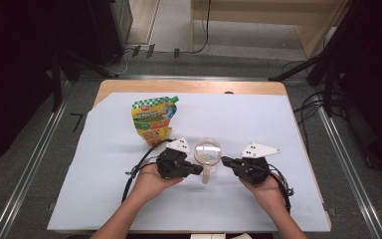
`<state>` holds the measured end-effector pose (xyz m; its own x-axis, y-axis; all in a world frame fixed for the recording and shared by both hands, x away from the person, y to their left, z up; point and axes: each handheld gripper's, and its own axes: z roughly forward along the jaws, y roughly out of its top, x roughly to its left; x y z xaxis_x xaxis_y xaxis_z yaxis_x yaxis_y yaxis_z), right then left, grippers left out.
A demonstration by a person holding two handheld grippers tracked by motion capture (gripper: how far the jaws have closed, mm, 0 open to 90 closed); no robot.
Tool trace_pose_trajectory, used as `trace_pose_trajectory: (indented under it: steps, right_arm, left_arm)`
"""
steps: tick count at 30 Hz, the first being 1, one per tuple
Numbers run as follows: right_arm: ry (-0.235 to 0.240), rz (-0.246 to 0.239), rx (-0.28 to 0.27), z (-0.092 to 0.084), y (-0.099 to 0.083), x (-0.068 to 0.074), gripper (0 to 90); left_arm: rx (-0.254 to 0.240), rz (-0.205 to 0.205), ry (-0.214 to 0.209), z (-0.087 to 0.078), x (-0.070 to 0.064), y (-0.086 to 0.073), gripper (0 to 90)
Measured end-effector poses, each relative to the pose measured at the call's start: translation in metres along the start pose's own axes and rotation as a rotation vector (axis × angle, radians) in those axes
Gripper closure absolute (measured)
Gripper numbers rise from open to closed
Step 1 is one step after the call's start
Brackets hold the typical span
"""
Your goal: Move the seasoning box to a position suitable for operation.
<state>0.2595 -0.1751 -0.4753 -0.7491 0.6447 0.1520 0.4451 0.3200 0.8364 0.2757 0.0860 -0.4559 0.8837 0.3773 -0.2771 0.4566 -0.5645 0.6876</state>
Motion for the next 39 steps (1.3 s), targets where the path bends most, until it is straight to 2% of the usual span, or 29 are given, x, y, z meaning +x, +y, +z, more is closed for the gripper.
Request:
trace_pose_trajectory:
  steps: [7,10,13,18,26,31,36,37,39]
  right_arm:
    - [-0.009,0.006,0.003,0.0,0.0,-0.004,90.0]
    - [-0.025,0.034,0.022,0.001,0.001,-0.005,90.0]
    - [-0.037,0.028,0.024,0.0,0.0,-0.007,90.0]
    - [-0.028,0.034,0.009,-0.007,0.001,-0.005,90.0]
    - [0.015,0.036,0.015,-0.021,-0.004,0.013,90.0]
    - [0.032,0.014,0.019,-0.028,-0.009,0.028,90.0]
    - [0.076,0.005,0.04,-0.023,-0.013,0.043,90.0]
    - [0.089,0.005,0.042,-0.021,-0.014,0.046,90.0]
    - [0.1,-0.007,0.048,-0.015,-0.015,0.051,90.0]
  left_arm:
    - [0.0,-0.012,-0.024,0.009,-0.004,0.002,90.0]
    - [-0.008,-0.013,-0.038,0.013,-0.008,0.005,90.0]
    - [-0.01,-0.014,-0.055,0.018,-0.009,0.007,90.0]
    - [-0.002,-0.016,-0.058,0.014,-0.008,0.008,89.5]
    - [0.011,0.004,-0.039,-0.005,-0.005,0.005,82.9]
    - [-0.019,-0.017,-0.034,-0.015,0.002,0.003,74.9]
    - [-0.035,-0.029,-0.011,-0.022,0.008,0.001,68.3]
    - [-0.04,-0.031,-0.011,-0.024,0.01,0.0,64.1]
    - [-0.044,-0.038,-0.016,-0.026,0.012,-0.002,61.6]
